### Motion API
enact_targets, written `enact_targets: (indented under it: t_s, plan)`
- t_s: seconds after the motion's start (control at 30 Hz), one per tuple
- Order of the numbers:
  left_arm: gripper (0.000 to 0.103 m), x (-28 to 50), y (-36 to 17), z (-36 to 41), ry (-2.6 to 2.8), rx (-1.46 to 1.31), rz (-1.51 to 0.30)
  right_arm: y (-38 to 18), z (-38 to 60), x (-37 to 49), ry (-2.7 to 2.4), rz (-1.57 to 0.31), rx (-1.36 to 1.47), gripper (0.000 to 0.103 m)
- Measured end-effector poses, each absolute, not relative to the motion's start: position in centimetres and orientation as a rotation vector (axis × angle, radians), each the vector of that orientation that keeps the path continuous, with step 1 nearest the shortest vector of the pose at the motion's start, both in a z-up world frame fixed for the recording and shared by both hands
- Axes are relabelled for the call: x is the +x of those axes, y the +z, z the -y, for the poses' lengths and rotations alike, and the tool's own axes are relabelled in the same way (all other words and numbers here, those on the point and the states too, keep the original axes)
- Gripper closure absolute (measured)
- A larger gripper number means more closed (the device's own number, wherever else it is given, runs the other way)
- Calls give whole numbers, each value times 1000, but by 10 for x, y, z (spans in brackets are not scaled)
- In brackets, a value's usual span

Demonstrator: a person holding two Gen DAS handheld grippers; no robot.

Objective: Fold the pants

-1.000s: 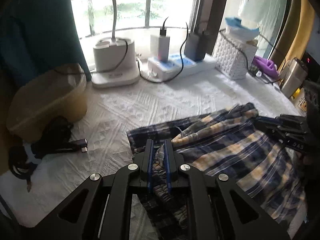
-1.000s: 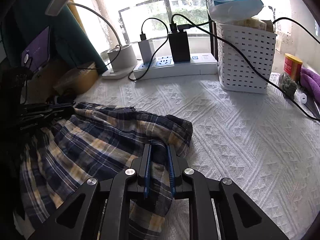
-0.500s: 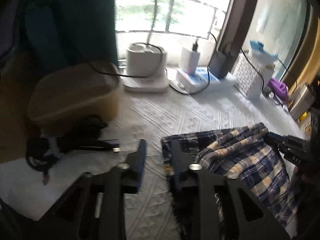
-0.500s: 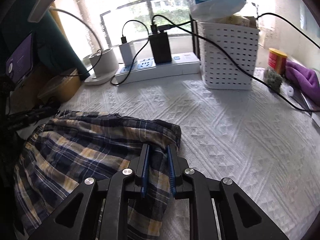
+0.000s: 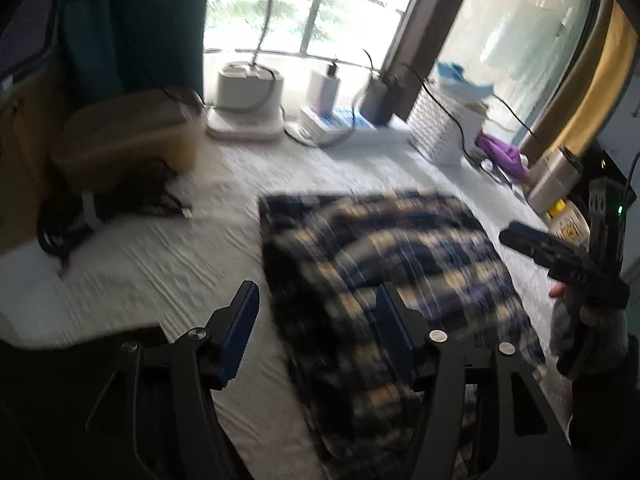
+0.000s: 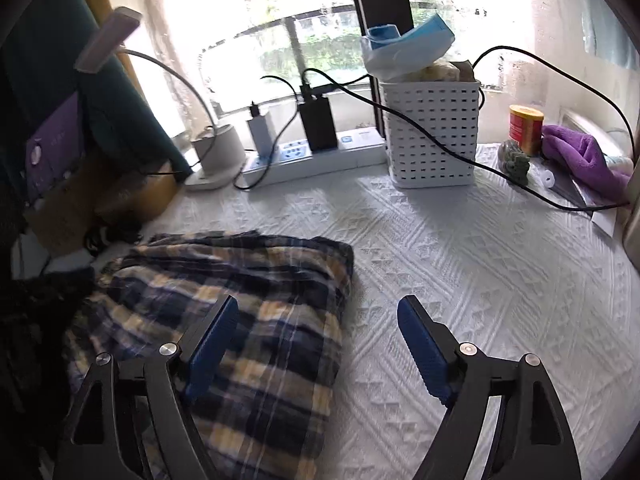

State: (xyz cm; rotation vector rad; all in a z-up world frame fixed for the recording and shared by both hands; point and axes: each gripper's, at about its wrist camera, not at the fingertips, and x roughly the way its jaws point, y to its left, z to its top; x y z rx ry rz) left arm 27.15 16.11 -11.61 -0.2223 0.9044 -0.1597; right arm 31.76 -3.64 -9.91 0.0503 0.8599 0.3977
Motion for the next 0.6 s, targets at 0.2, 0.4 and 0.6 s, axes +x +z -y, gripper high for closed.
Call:
enact_targets:
  t_s: [0.2, 0.4, 0.6]
  plan:
    - [42, 262, -129, -151, -182, -234, -955, -102, 42, 307, 400, -872, 49, 20]
    - [42, 268, -139, -151, -184, -254, -972, -110, 45, 303, 420, -902, 60, 20]
    - [42, 281, -149, -153, -197, -294, -991, -117, 44, 305, 447, -925, 76, 20]
